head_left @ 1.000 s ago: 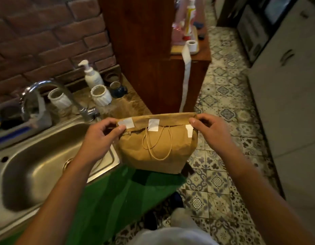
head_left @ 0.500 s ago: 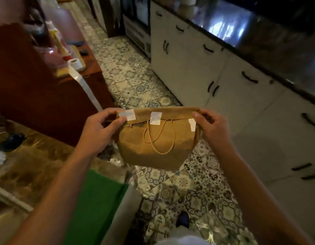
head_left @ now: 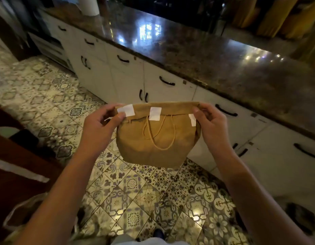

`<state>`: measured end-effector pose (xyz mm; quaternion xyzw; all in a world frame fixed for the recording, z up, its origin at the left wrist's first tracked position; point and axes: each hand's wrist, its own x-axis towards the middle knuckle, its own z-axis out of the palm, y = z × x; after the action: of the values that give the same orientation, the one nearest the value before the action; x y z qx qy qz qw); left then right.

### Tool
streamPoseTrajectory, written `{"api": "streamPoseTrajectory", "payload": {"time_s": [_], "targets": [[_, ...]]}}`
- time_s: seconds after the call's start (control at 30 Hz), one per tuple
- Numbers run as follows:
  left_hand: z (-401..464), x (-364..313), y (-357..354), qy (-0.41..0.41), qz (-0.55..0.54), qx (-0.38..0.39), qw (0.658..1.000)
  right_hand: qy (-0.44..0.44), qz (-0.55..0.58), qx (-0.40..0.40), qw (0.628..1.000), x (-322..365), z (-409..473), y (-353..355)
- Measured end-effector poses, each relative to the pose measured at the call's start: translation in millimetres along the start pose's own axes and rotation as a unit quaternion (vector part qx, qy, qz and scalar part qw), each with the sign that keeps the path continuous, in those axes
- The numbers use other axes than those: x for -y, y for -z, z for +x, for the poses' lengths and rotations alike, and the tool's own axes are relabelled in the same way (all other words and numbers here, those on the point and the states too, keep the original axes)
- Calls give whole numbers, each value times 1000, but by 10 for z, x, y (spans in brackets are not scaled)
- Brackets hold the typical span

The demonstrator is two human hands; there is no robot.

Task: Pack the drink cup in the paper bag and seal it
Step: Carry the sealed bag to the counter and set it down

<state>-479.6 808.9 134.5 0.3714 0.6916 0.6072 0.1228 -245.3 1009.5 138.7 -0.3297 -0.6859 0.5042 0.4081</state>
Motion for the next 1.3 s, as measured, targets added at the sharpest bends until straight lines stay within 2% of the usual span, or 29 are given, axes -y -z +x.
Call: {"api": "streamPoseTrajectory", "payload": {"time_s": [0.37, 0.53, 0.77, 1.03, 1.3], "targets": [[1308, 115, -1478, -47, -51, 140, 988, 15, -89, -155, 984, -316, 696, 881], [2046, 59, -2059, -84, -68, 209, 972, -4, -125, -235, 964, -296, 1060, 1109], [2794, -157, -2755, -138, -91, 271, 948, 18, -168, -328, 929, -233, 1519, 1357], [3217, -464, -3487, -182, -85, 292, 935, 30, -170, -367, 914, -251, 2032, 1852], [3485, -718, -4495, -176, -60, 267, 946, 48, -121, -340, 931, -559, 2686, 2755]]}}
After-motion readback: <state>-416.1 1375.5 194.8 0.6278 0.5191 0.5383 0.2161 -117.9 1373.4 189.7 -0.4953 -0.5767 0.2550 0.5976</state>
